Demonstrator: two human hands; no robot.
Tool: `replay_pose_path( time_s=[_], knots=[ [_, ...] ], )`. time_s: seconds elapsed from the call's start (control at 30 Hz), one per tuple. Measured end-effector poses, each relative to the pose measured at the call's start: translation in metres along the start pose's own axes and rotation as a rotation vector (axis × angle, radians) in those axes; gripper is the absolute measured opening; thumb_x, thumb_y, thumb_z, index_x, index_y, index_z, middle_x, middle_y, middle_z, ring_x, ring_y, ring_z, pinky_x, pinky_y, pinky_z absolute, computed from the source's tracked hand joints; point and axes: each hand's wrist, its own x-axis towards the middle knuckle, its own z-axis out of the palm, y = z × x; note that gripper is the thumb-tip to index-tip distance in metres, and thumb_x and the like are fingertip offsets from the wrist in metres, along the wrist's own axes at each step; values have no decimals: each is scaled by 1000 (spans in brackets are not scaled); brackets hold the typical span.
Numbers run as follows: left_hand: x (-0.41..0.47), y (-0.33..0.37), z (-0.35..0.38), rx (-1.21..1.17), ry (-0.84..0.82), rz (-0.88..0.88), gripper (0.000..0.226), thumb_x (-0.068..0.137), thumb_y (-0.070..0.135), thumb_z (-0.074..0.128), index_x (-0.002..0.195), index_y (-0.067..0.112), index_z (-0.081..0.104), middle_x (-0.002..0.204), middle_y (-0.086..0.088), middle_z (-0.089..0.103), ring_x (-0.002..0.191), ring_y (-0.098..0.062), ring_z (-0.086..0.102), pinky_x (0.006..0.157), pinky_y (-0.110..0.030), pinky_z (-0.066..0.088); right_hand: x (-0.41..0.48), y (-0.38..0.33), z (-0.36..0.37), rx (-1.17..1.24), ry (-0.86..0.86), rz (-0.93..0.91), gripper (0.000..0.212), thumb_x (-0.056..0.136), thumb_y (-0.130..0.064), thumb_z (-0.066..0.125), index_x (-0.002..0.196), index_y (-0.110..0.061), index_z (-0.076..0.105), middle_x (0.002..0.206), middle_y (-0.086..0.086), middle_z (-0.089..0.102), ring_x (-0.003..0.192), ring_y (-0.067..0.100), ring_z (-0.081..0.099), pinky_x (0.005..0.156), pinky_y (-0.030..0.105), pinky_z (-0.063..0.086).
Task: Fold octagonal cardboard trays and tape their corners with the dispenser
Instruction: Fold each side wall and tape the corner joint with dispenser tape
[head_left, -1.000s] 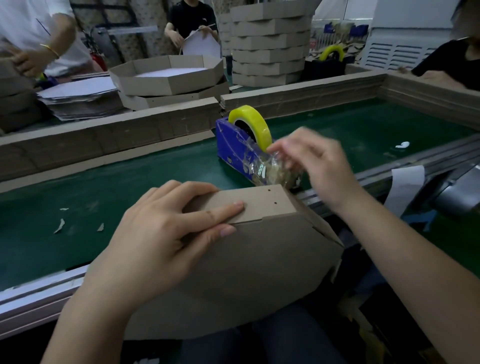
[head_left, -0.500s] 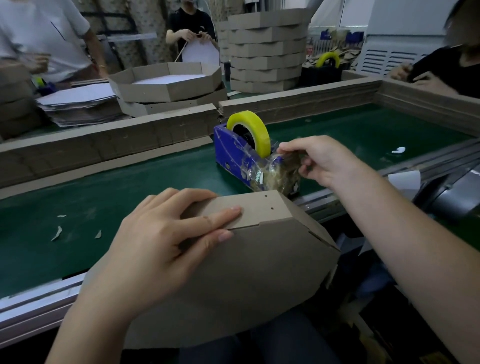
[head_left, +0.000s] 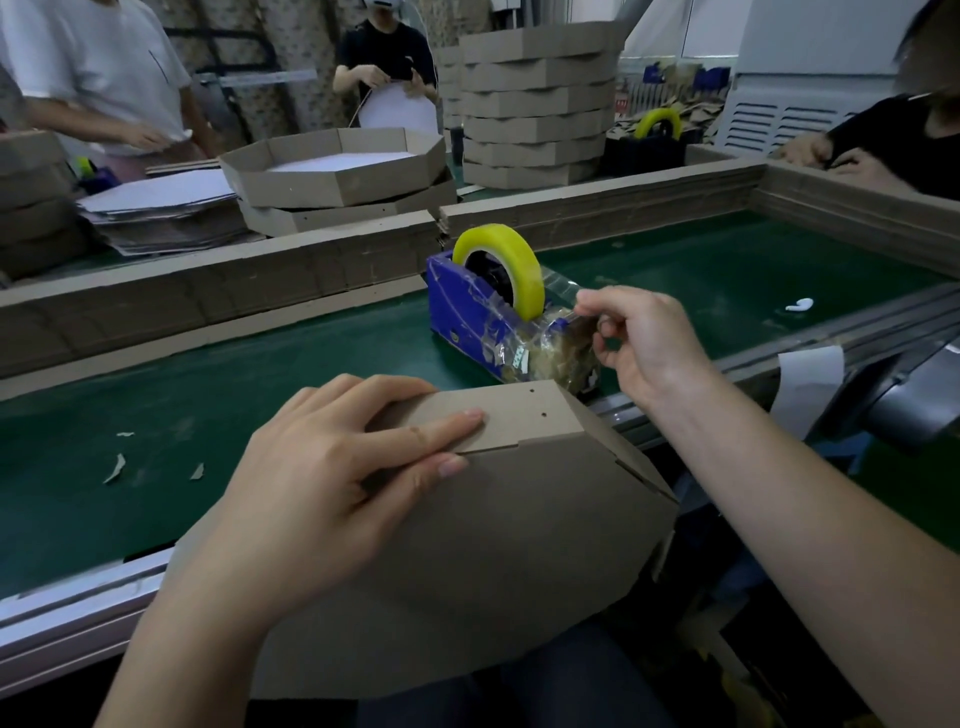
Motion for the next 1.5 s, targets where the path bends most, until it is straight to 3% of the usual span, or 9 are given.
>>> replay_pose_path(
  time_s=[0.3, 0.57, 0.67, 0.8, 0.9, 1.03, 1.17, 1.27, 1.5],
  knots=[
    [2, 1, 1, -3, -10, 5, 35, 93, 48, 45, 120, 39, 66, 116, 7, 65, 97, -21, 61, 75, -44, 49, -1, 14, -12, 295, -22, -2, 54, 83, 7, 48, 36, -17, 53, 47, -4, 46, 48, 7, 47, 61, 25, 41],
    [3, 1, 1, 4, -13, 10, 35, 93, 48, 45, 121, 40, 65, 118, 7, 64, 98, -20, 61, 75, -44, 50, -5, 23, -18, 344, -23, -59, 40, 81, 14, 38, 47, -8, 37, 56, 3, 35, 56, 12, 43, 71, 28, 48],
    [4, 2, 1, 5, -14, 12, 35, 93, 47, 45, 121, 40, 65, 118, 8, 64, 98, -20, 61, 75, -44, 50, -8, 31, -27, 107, -1, -139, 38, 84, 14, 47, 53, -6, 38, 66, 5, 37, 63, 14, 43, 74, 30, 48],
    [3, 2, 1, -3, -7, 7, 36, 93, 48, 45, 120, 39, 66, 118, 9, 64, 98, -19, 61, 75, -43, 49, -12, 38, -41, -634, 100, -449, 32, 83, -8, 71, 58, -7, 52, 75, 0, 42, 63, 4, 43, 65, 16, 37],
    [4, 3, 1, -12, 3, 3, 36, 92, 48, 46, 118, 37, 68, 117, 10, 64, 98, -18, 62, 76, -43, 49, -18, 31, -42, -958, 169, -690, 26, 83, -18, 74, 63, -9, 59, 79, 2, 42, 61, 12, 41, 56, 28, 39],
    [4, 5, 1, -11, 9, 4, 36, 91, 48, 47, 116, 36, 70, 116, 10, 65, 99, -18, 62, 75, -42, 50, -26, 20, -44, -1311, 274, -565, 25, 81, -20, 70, 61, -10, 58, 85, 1, 40, 69, 25, 48, 55, 29, 33],
    [4, 10, 1, -2, 35, 6, 33, 91, 49, 47, 100, 30, 72, 113, 10, 66, 97, -17, 64, 74, -42, 51, -55, 5, -32, -1035, 280, -716, 18, 80, -16, 74, 66, -8, 65, 78, 1, 42, 64, 19, 43, 54, 31, 40],
    [7, 11, 1, -2, 26, 11, 32, 90, 50, 47, 93, 28, 70, 113, 10, 66, 97, -17, 64, 75, -41, 51, -90, -10, -2, -755, 164, -875, 10, 81, -18, 74, 73, -11, 72, 67, -9, 44, 61, 5, 43, 55, 11, 33],
    [7, 10, 0, -13, 11, 15, 28, 90, 47, 48, 91, 27, 68, 114, 8, 66, 98, -20, 63, 77, -44, 51, -160, 23, 43, 2, -130, -304, 7, 76, -29, 71, 74, -26, 77, 41, -10, 48, 38, 2, 38, 42, 13, 28]
  ],
)
